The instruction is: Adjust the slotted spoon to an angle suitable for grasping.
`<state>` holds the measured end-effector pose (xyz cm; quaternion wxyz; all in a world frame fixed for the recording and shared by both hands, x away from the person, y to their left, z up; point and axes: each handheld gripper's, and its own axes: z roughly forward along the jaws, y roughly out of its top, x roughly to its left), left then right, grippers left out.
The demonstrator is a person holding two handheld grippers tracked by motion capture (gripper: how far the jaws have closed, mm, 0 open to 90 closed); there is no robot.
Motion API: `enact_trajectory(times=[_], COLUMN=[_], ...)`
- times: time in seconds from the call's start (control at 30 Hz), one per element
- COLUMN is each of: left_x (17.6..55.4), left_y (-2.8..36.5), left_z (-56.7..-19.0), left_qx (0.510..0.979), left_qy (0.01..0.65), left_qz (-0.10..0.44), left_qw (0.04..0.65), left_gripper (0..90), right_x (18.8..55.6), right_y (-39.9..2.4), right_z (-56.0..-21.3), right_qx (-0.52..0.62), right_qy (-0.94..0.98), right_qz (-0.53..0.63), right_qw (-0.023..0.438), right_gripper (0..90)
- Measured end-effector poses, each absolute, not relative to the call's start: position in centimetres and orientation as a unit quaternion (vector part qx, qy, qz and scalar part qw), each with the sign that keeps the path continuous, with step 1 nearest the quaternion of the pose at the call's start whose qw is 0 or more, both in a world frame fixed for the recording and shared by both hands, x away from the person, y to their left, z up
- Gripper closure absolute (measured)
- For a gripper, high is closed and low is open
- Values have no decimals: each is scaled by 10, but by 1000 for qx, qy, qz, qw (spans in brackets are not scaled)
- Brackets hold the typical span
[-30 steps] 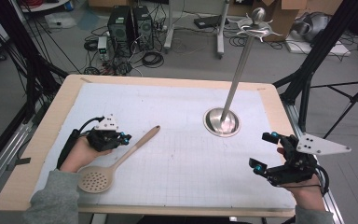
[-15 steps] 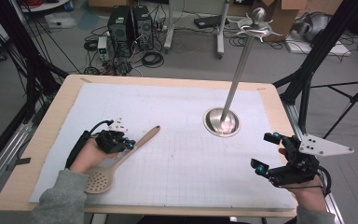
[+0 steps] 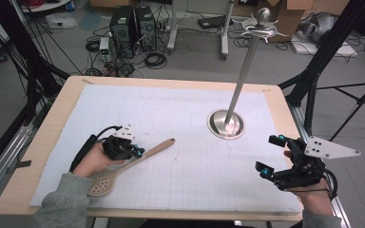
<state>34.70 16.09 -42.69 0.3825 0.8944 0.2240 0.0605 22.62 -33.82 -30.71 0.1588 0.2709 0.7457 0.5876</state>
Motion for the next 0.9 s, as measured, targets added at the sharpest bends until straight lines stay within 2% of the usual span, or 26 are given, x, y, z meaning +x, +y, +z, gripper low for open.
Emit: enact_trajectory(times=[0.43, 0.9], left_x=[339, 335], left_y=[146, 150], left_z=[-428, -419], left_qx=[910, 901], left_qy=[169, 167], left_qz=[41, 52], left_qw=[376, 397], left_gripper=[899, 896], right_x=[226, 226], right_y=[-338, -338], right_z=[-306, -307], right_qx=[271, 270], right_qy=[745, 746], right_qz=[588, 588], right_qw=[157, 159], right_gripper=[14, 14])
